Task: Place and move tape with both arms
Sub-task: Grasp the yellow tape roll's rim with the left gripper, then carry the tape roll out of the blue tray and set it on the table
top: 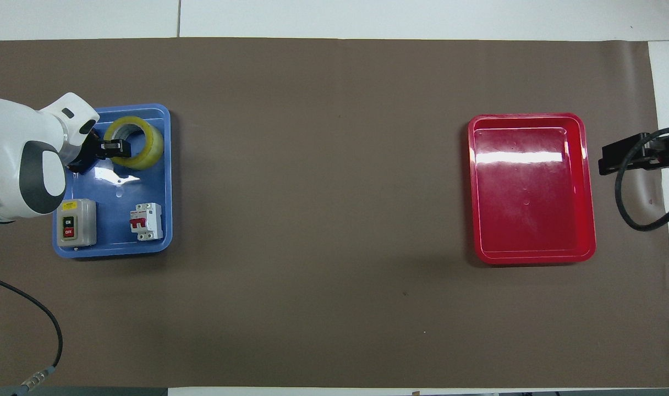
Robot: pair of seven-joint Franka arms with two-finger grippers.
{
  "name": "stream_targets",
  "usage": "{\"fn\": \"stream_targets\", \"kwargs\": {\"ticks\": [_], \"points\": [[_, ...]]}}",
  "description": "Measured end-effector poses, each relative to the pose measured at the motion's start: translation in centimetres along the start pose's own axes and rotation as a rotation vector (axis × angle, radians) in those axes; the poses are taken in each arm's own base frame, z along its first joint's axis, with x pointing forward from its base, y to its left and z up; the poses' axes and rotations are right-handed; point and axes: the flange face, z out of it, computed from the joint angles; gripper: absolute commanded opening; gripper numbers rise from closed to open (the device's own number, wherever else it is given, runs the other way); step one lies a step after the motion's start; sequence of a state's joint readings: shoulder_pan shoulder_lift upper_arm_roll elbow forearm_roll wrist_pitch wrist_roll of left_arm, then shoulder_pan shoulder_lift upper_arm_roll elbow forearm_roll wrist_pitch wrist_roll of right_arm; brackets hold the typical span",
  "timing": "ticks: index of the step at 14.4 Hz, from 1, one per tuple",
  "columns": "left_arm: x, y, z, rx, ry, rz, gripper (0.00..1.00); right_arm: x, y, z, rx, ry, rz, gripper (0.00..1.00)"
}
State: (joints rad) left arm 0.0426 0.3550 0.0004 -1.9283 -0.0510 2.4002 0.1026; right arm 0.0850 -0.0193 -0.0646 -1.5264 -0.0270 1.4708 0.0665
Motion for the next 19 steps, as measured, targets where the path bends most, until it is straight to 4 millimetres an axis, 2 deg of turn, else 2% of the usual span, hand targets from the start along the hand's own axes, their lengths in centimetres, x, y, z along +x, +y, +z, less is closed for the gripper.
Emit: {"fn": "stream_targets", "kwargs": {"ticks": [4,6,8,10,11,13,16,19], "points": [[0.0,-0.3,-0.2,0.001,0.004,-0.008,0.0,0.0,0.0,0.0,0.0,0.0,0.0,1.0],[0.1,-0.6,-1.0,0.001,-0.001,-0.012,0.0,0.0,0.0,0.0,0.0,0.0,0.0,1.0],[0.4,-0.4,-3.5,-0.005,-0.032,-0.01,0.0,0.0,0.0,0.0,0.0,0.0,0.0,1.0],[0.7,0.6,-6.8,-0.011,-0.051,-0.028,0.0,0.0,0.0,0.0,0.0,0.0,0.0,1.0],[0.8,1.7,-8.1,-0.013,-0.049,-0.045,0.0,0.0,0.0,0.0,0.0,0.0,0.0,1.0],[0.7,5.7,-9.1,-0.018,-0.045,-0.086,0.0,0.0,0.0,0.0,0.0,0.0,0.0,1.0],[-0.2,13.6,-8.4,-0.023,-0.063,-0.131,0.0,0.0,0.0,0.0,0.0,0.001,-0.001,1.0],[-2.1,21.9,-7.7,0.01,-0.056,-0.174,0.0,0.0,0.0,0.0,0.0,0.003,-0.001,1.0]]}}
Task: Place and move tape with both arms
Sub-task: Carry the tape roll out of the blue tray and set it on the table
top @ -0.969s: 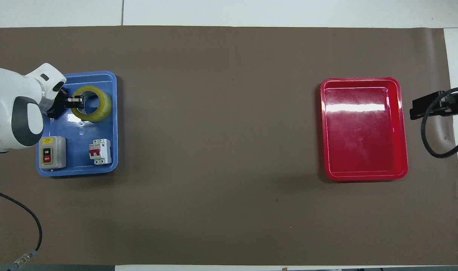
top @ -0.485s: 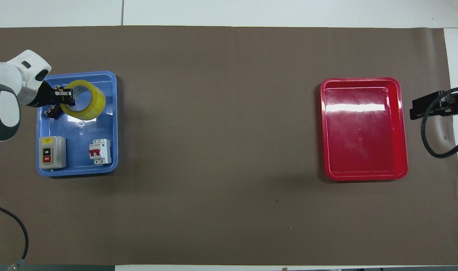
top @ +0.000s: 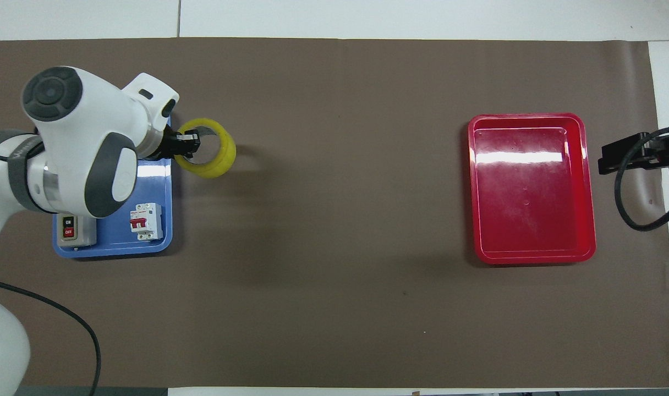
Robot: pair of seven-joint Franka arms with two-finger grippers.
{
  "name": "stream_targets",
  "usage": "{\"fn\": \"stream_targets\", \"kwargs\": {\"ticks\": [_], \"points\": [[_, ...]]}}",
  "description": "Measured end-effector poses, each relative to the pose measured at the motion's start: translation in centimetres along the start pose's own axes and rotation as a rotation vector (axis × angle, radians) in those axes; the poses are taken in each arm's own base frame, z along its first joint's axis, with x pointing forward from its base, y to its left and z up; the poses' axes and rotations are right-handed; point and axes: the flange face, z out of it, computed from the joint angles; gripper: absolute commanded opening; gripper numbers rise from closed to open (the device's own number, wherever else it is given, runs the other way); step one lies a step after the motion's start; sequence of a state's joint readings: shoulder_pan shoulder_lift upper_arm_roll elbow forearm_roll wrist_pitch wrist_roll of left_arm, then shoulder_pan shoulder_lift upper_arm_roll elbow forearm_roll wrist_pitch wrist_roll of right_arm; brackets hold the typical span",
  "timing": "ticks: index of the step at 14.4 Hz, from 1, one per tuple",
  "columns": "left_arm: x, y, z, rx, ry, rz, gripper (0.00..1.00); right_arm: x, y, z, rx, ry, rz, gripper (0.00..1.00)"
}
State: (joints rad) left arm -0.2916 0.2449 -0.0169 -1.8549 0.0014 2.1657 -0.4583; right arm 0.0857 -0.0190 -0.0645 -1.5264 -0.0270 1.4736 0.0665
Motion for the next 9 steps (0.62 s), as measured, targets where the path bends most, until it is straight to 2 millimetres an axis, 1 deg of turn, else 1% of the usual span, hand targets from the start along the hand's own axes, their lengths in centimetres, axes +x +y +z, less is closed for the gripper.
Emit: {"fn": "stream_targets", "kwargs": {"ticks": [3,6,8,9], "points": [[-3.5,6.9,1.0,-0.008,0.016,-0.026,0.0,0.0,0.0,0.0,0.0,0.0,0.0,1.0],[-7.0,12.9,3.4,-0.004,0.062,-0.033,0.0,0.0,0.0,0.0,0.0,0.0,0.0,1.0],[-9.1,16.2,5.2,-0.019,0.075,-0.015,0.0,0.0,0.0,0.0,0.0,0.0,0.0,1.0],[-10.0,17.2,5.8,-0.02,0.072,-0.002,0.0,0.0,0.0,0.0,0.0,0.0,0.0,1.0]]}}
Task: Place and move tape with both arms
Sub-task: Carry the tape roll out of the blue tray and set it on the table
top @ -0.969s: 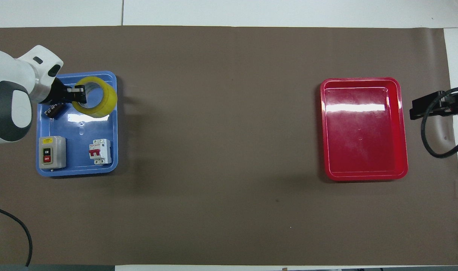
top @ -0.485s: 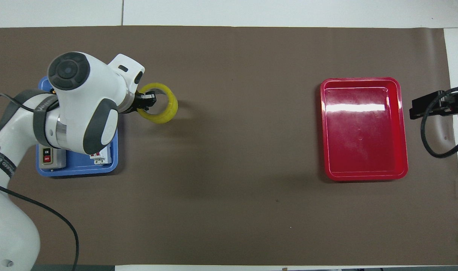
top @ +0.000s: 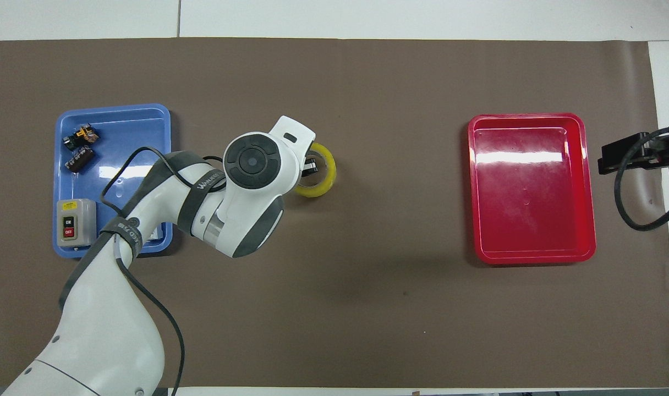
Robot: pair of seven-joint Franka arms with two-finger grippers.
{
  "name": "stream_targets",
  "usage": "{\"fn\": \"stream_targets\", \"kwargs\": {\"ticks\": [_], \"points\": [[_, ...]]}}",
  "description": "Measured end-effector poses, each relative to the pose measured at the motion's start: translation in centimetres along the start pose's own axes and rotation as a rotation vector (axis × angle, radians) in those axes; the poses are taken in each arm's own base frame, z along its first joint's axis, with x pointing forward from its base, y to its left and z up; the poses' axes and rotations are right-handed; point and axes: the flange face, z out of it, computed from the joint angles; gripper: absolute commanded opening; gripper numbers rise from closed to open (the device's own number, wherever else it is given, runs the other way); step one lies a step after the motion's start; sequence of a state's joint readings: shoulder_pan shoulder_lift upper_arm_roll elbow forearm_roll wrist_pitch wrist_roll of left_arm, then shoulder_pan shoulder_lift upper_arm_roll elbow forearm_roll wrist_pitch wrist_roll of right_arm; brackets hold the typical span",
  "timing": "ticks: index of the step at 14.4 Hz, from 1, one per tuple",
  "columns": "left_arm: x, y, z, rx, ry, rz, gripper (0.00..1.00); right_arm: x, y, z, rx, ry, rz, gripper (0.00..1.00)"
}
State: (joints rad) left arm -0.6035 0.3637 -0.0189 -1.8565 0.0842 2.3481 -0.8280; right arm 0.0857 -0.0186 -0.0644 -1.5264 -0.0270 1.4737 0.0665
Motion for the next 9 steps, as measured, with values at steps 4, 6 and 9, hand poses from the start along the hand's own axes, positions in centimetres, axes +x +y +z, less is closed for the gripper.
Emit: {"fn": "stream_targets", "kwargs": {"ticks": [4,6,9], "points": [[-1.3,1.4,0.8,0.001,-0.005,0.028,0.0,0.0,0.0,0.0,0.0,0.0,0.0,1.0],[-2.0,2.0,0.9,0.0,-0.007,0.043,0.0,0.0,0.0,0.0,0.0,-0.001,0.0,1.0],[-3.2,2.9,1.6,0.005,-0.016,0.065,0.39,0.0,0.0,0.0,0.0,-0.001,0.0,1.0]]}}
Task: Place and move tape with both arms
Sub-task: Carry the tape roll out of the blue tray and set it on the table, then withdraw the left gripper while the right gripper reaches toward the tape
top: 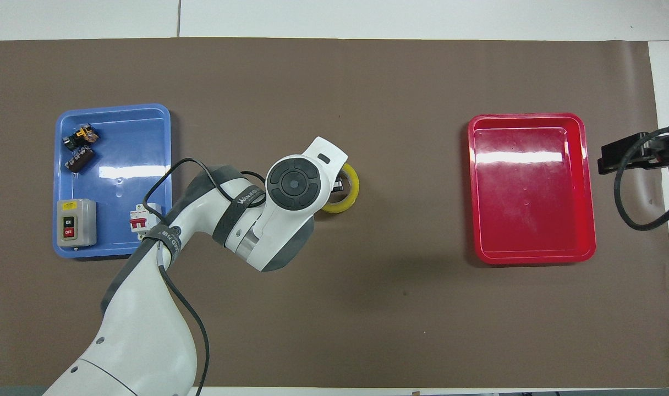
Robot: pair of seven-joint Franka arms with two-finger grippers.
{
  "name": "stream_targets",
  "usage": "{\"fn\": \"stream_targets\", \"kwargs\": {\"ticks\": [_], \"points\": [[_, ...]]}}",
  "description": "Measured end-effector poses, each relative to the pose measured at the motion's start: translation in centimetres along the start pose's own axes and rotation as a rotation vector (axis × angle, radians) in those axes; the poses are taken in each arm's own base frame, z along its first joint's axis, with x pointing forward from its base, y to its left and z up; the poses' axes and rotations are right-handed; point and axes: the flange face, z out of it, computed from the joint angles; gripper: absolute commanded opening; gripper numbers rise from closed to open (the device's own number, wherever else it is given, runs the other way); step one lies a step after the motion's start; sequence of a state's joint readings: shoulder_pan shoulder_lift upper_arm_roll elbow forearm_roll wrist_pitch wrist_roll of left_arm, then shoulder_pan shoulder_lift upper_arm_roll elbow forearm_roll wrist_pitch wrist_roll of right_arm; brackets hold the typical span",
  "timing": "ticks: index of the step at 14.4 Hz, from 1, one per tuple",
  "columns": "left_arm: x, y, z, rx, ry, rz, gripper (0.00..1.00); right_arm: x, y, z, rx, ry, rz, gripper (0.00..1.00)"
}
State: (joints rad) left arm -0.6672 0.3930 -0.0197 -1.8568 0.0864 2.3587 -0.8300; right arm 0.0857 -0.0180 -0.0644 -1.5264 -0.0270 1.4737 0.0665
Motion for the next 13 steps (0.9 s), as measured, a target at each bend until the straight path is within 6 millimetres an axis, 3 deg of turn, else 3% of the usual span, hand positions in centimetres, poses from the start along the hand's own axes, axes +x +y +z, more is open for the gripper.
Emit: {"fn": "stream_targets", "kwargs": {"ticks": [2,3,4,7,9,11,13], "points": [[0.0,0.0,0.2,-0.001,0.001,0.0,0.72,0.0,0.0,0.0,0.0,0.0,0.0,1.0],[0.1,0.0,0.2,-0.003,0.003,0.0,0.93,0.0,0.0,0.0,0.0,0.0,0.0,1.0],[0.1,0.0,0.2,-0.004,0.004,0.0,1.0,0.0,0.0,0.0,0.0,0.0,0.0,1.0],[0.7,-0.4,-0.2,-0.007,0.011,-0.011,1.0,0.0,0.0,0.1,0.0,-0.002,-0.001,1.0],[2.4,-1.9,-1.8,-0.015,0.031,-0.04,1.0,0.0,-0.5,0.4,0.001,-0.008,-0.011,1.0],[4.4,-4.8,-4.4,-0.002,0.035,-0.046,1.0,0.0,-2.1,0.9,0.001,-0.005,-0.043,1.0],[6.4,-9.0,-7.5,0.031,0.016,-0.033,1.0,0.1,-4.6,1.9,0.001,0.009,-0.089,1.0]]}}
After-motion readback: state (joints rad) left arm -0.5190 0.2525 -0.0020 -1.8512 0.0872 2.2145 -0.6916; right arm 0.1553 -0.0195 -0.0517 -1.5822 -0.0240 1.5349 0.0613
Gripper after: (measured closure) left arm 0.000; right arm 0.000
